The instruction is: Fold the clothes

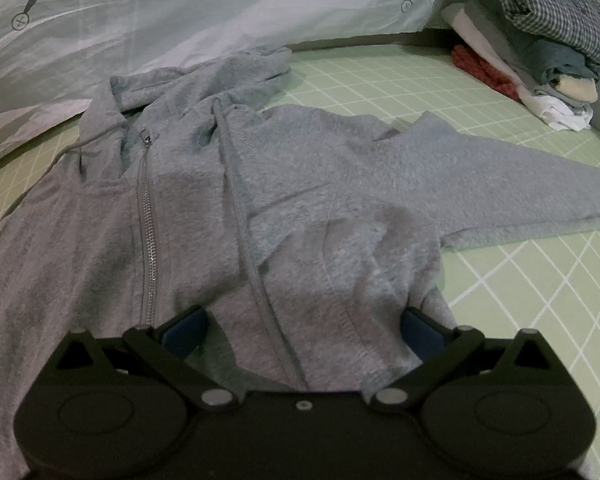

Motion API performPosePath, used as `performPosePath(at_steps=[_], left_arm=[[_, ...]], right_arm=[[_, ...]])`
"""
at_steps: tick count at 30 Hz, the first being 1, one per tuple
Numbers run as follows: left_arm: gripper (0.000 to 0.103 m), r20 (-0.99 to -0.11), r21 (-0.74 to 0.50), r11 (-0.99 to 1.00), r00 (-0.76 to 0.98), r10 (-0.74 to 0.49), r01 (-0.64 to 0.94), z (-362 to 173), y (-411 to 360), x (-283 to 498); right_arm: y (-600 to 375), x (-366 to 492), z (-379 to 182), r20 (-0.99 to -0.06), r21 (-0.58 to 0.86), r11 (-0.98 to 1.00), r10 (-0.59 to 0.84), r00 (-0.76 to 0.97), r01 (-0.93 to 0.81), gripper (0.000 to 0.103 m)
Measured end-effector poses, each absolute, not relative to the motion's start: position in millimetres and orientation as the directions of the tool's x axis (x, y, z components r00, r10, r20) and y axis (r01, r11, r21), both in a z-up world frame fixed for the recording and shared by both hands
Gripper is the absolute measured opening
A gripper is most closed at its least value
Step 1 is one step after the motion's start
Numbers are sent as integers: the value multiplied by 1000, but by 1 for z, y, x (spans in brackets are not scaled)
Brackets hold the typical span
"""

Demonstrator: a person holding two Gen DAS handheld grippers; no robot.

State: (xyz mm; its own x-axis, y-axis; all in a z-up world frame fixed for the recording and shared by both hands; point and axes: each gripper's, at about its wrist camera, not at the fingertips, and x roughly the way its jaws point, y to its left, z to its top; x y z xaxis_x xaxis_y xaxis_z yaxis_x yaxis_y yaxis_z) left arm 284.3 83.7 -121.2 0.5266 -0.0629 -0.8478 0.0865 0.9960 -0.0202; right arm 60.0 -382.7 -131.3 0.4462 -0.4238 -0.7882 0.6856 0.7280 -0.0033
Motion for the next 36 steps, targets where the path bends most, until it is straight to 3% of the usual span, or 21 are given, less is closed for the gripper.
performPosePath(at_steps=[5,9,11,16,22,28,30,36], left_arm=[[63,-843,67,992,537,-1,107,-132,84,288],[21,-828,38,998,561,8,42,-131,96,287],[11,-818,25,1000,575,14,11,-128,104,286],[10,-757,68,994,645,107,-85,-105,129,279],[9,-611,136,967,750,254,-217,-49,175,260],[9,-510,44,966,826,241,-255,-2,196,234],[9,-511,43,964,823,246,-262,-3,194,225],[10,-640,-15,933,720,268,-360,-48,215,197]], right_arm=[[-383,61,-131,-790,-4,726,-424,443,688,103],[-383,62,-131,-790,-4,723,-426,441,691,103],[-382,62,-131,-789,-4,721,-428,441,693,103],[-383,61,-132,-788,-3,723,-428,443,691,103],[-382,60,-133,-781,-3,722,-434,449,692,103],[-382,60,-133,-780,-3,722,-435,450,692,103],[-382,60,-133,-780,-3,722,-434,450,692,103],[-382,60,-133,-779,-3,722,-435,451,692,103]])
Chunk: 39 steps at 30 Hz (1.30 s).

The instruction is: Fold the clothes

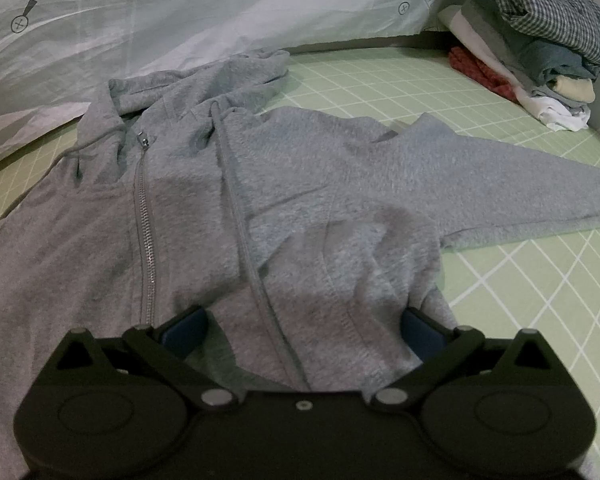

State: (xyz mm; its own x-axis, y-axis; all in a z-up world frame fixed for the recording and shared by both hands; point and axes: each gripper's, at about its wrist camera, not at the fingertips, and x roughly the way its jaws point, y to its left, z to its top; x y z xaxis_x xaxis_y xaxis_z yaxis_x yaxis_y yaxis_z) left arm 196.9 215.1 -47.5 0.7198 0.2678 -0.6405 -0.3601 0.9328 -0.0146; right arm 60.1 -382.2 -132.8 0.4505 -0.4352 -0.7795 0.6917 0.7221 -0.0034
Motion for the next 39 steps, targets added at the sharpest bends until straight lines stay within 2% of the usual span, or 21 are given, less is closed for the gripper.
performPosePath(at_steps=[3,15,21,27,32,37,39], left_arm=[[10,-688,-76,901,676,262,-427,-67,230,183],[11,-780,-224,782,588,214,-581,-109,256,142],[16,-779,-229,780,590,211,-582,-114,257,135],[17,-770,-292,755,612,179,-588,-120,267,143],[18,-771,-287,766,613,171,-576,-121,268,146],[29,-767,-316,752,623,156,-579,-118,273,144],[41,-756,-338,742,636,151,-579,-116,276,141]], right_arm=[[-383,61,-132,-783,-4,722,-432,447,691,103],[-383,62,-132,-788,-4,722,-428,442,692,103],[-387,62,-130,-808,-2,743,-395,436,670,103],[-383,52,-125,-821,-28,770,-382,424,638,103],[-382,32,-125,-830,-12,779,-357,428,627,103],[-376,22,-122,-840,-34,801,-347,417,598,103],[-375,17,-121,-843,-30,803,-341,416,595,103]])
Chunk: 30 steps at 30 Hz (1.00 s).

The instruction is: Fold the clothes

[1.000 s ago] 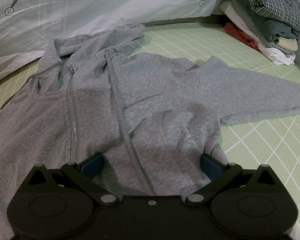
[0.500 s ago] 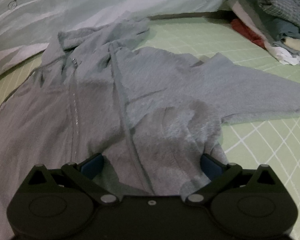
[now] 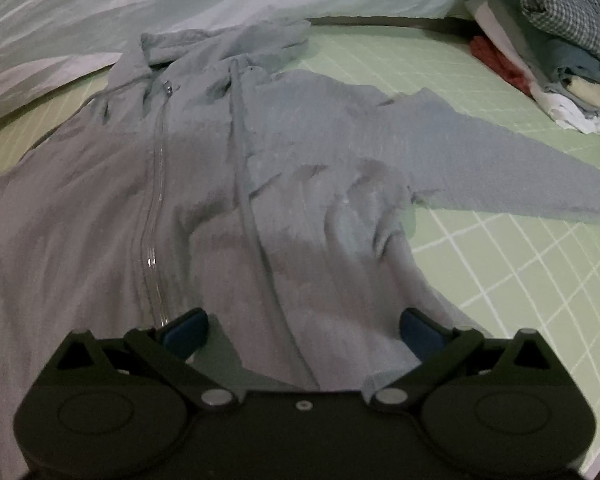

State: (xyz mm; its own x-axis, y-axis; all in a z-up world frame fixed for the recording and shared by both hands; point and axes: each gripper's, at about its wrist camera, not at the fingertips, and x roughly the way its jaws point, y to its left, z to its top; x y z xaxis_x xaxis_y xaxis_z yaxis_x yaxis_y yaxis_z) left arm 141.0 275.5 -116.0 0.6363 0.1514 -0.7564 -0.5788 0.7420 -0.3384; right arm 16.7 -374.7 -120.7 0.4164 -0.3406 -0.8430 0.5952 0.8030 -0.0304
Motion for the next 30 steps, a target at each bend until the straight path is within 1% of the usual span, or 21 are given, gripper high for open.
performPosePath(at_steps=[2,4,5,6,7,10,12,14,15,17,18,20,21,23,27,28,29,30], left_arm=[[47,-746,-346,741,648,154,-575,-113,275,139],[50,-740,-345,747,654,157,-569,-109,274,139],[53,-737,-343,750,657,158,-566,-108,273,139],[58,-734,-342,753,660,159,-563,-106,272,139],[61,-731,-339,754,662,166,-563,-104,271,139],[66,-719,-328,755,668,190,-567,-96,269,141],[76,-710,-312,758,671,214,-572,-93,269,144],[82,-720,-285,761,654,231,-583,-94,269,153],[82,-726,-271,762,645,239,-588,-95,268,157],[84,-740,-234,772,623,253,-591,-95,266,169],[87,-746,-210,779,612,262,-590,-96,264,174],[91,-758,-158,793,587,284,-588,-96,260,185],[93,-763,-130,799,574,298,-587,-97,256,190],[95,-772,-72,807,545,327,-586,-99,249,198],[99,-786,27,815,492,375,-579,-107,237,211],[100,-788,52,816,479,388,-576,-109,235,214],[101,-790,77,817,465,400,-572,-111,232,217],[101,-792,102,817,451,411,-567,-113,229,220]], right_arm=[[-374,13,-118,-842,-25,800,-340,418,600,103],[-374,12,-114,-835,-20,797,-346,428,603,103],[-374,16,-111,-829,-14,796,-347,438,605,103],[-373,19,-108,-824,-8,796,-349,447,606,103],[-373,25,-104,-818,-2,794,-351,456,608,103],[-371,51,-92,-791,13,797,-361,494,603,103],[-368,73,-85,-770,14,812,-364,524,584,103],[-361,102,-78,-751,2,837,-360,554,547,102],[-359,116,-76,-745,3,845,-355,565,535,101],[-355,148,-72,-736,37,853,-330,591,521,95],[-355,160,-71,-733,60,852,-316,602,520,94],[-355,187,-70,-729,125,837,-287,621,533,87],[-355,198,-72,-730,171,823,-264,630,542,85],[-357,220,-77,-728,261,788,-219,649,558,75],[-368,247,-92,-729,391,687,-176,662,613,67],[-371,252,-96,-730,412,659,-173,661,629,63],[-374,257,-101,-732,433,631,-171,660,644,54],[-378,259,-103,-731,452,605,-169,661,656,49]])
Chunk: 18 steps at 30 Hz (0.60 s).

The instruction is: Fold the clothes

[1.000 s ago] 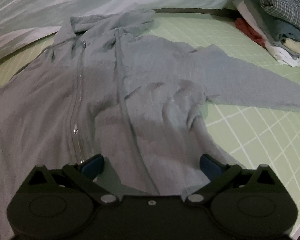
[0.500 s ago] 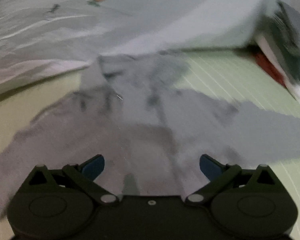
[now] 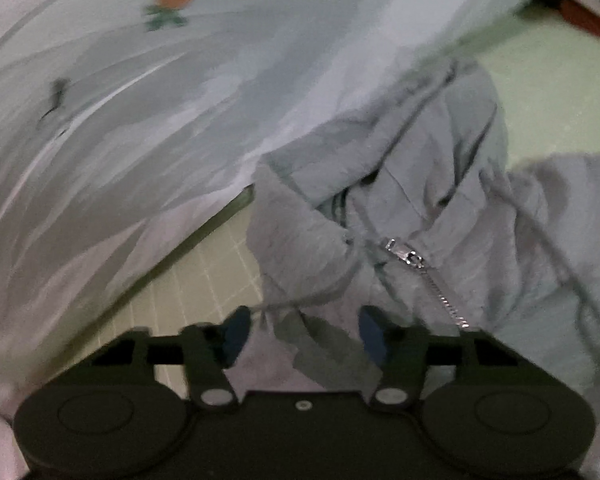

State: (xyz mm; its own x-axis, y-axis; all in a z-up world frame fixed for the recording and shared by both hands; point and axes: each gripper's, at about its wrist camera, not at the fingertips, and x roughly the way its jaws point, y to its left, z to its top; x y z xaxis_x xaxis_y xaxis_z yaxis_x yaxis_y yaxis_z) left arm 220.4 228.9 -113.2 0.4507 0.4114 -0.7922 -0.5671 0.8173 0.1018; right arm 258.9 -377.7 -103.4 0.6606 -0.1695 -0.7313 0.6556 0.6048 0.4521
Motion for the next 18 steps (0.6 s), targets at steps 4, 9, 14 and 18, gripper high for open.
performPosePath(at_steps=[4,9,14,18], left_arm=[[102,-800,183,822,404,444,-539,-119,220,230],[102,-803,214,827,388,452,-520,-118,214,232],[102,-789,177,840,436,432,-513,-100,209,226],[102,-756,167,871,508,414,-462,-81,192,224]], right_arm=[[-385,268,-112,-741,466,575,-162,651,673,26],[-387,262,-103,-735,439,624,-165,658,647,4],[-388,222,-60,-645,480,686,-148,750,548,3],[-397,195,-29,-604,406,749,-210,769,524,3]])
